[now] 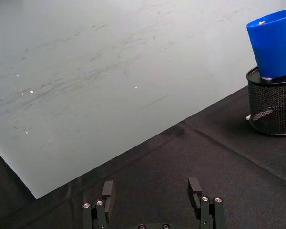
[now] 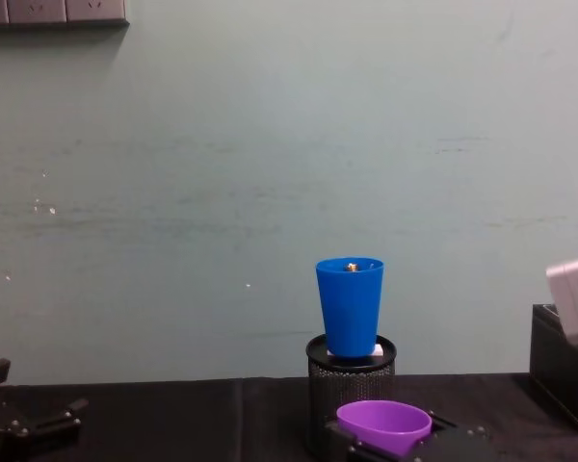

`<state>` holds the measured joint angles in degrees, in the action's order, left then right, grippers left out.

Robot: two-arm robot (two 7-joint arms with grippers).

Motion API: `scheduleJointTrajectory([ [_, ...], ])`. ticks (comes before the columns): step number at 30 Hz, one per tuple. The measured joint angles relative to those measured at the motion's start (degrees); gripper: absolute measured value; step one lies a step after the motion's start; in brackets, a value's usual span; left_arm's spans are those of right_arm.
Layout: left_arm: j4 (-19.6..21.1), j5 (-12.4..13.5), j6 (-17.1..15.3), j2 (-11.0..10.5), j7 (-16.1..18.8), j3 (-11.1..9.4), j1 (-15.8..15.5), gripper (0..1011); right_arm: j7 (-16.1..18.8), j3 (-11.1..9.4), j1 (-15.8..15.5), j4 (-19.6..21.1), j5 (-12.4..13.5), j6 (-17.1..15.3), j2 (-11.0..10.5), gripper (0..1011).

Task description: Pick up one cup with a gripper and tap it against the other cup.

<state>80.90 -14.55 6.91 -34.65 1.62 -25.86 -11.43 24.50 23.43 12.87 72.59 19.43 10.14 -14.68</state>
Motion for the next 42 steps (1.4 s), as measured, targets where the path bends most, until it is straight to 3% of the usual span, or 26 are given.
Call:
scheduleJointTrajectory([
  [30, 0.0, 0.0, 0.0, 0.0, 0.0, 0.0, 0.0, 1000, -0.1, -1.8, 1.0, -5.8, -4.5, 5.2, 2.4, 735],
  [42, 0.0, 0.0, 0.0, 0.0, 0.0, 0.0, 0.0, 1000, 0.0, -1.8, 1.0, -5.9, -4.6, 5.5, 2.5, 768],
])
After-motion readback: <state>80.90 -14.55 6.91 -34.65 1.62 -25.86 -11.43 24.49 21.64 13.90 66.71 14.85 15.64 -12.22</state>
